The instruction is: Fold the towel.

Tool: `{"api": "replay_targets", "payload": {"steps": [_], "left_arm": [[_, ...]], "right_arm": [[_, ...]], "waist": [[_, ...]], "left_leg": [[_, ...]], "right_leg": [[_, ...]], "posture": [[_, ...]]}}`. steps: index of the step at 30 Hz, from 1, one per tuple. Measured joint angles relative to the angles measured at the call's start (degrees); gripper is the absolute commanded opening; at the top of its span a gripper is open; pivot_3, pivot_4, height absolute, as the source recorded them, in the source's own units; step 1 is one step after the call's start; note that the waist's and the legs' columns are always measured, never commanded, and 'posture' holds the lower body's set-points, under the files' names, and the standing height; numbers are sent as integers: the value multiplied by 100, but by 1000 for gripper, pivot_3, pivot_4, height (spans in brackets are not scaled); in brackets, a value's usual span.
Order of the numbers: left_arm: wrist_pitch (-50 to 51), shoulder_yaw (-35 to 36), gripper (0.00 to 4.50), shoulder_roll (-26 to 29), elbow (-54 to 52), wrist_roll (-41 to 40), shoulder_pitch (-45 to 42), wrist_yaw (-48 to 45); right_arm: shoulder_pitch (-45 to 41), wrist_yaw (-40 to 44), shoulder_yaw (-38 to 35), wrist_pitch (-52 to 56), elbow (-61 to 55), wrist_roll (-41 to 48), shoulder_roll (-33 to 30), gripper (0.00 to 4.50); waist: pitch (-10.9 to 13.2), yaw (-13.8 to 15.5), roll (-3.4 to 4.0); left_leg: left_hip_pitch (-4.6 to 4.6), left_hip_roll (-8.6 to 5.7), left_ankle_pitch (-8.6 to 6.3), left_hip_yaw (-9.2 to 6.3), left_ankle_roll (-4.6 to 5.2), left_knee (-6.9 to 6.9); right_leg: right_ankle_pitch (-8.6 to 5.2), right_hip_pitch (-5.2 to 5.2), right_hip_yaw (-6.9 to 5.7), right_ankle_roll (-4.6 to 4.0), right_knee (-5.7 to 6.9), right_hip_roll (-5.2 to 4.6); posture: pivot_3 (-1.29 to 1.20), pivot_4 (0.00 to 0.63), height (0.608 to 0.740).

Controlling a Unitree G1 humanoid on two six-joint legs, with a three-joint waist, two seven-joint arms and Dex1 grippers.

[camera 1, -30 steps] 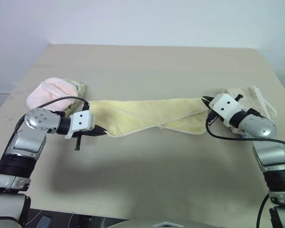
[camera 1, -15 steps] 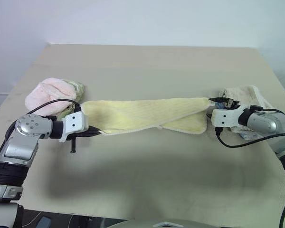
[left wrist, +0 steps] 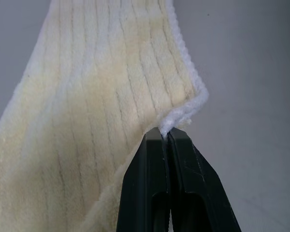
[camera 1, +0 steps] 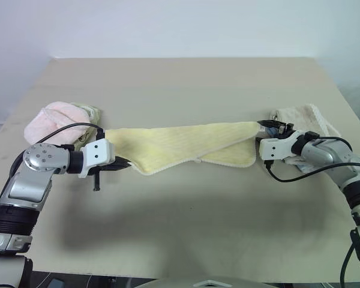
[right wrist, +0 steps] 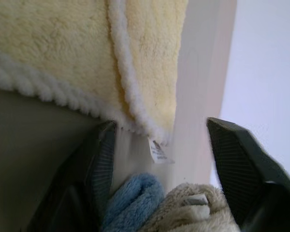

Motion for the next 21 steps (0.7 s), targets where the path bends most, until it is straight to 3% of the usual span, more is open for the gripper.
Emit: {"api": "replay_targets", "payload": {"steps": [5, 6, 21], "left_arm": [[79, 5, 0, 0, -37, -4, 45, 49], [80, 6, 0, 0, -38, -5, 46, 66], [59, 79, 0, -28, -47, -42, 162, 335]], "right_arm": [[-8, -95, 74, -161, 49, -42, 7, 211], [-13, -100, 77, -168, 57, -43, 8, 50], [-89, -279, 108, -251, 109, -148, 39, 50]], "waist": [[0, -16, 0], [0, -15, 0], [0, -12, 0]], "left_leg": [[1, 0, 0, 5, 0, 0], [1, 0, 0, 5, 0, 0], [3, 1, 0, 9, 0, 0]], "right_leg": [[0, -2, 5, 0, 1, 2], [0, -2, 6, 0, 2, 2], [1, -4, 11, -1, 4, 4]], "posture": [[0, 150, 731], [0, 150, 731], [0, 150, 731]]}}
